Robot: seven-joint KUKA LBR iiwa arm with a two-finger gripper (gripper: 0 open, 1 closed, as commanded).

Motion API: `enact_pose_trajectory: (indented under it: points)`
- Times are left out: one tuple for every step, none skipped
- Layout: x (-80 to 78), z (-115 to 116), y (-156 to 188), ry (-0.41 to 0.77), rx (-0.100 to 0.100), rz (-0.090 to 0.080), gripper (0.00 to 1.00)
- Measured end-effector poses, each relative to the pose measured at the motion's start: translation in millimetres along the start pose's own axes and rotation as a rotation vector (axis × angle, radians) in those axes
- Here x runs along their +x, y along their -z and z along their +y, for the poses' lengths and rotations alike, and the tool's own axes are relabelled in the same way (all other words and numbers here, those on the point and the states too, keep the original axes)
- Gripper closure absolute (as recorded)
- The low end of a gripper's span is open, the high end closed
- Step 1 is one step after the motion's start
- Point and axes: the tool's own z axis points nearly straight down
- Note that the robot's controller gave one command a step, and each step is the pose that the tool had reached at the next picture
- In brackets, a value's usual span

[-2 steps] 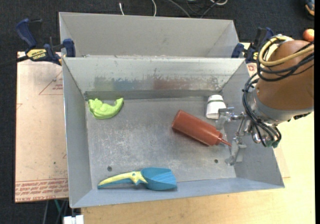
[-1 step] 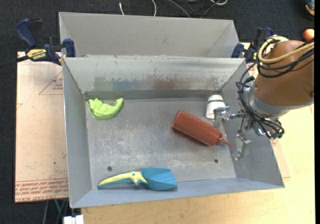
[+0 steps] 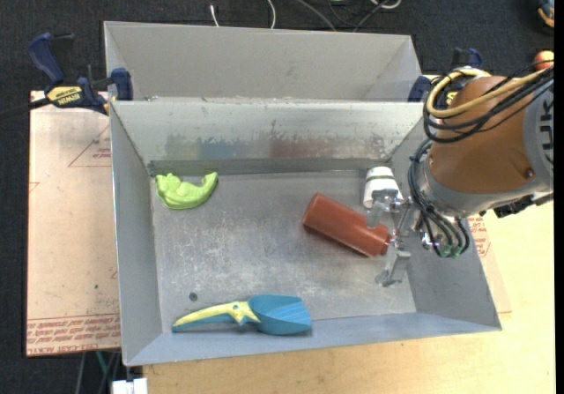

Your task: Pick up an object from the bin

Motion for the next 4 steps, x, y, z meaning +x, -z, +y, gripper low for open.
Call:
enact_pose_trajectory:
  points:
    - [-41.9, -11.0, -25.6, 0.313, 0.002, -0.009, 0.00]
    - [-28.3, 10.4, -28.5, 0.005, -0.001, -0.003, 0.00]
    - [-43.5, 8.7, -49.7, 0.049, -0.001, -0.014, 0.00]
    - [-46.4, 8.6, -74.0, 0.202, 0.000, -0.006, 0.00]
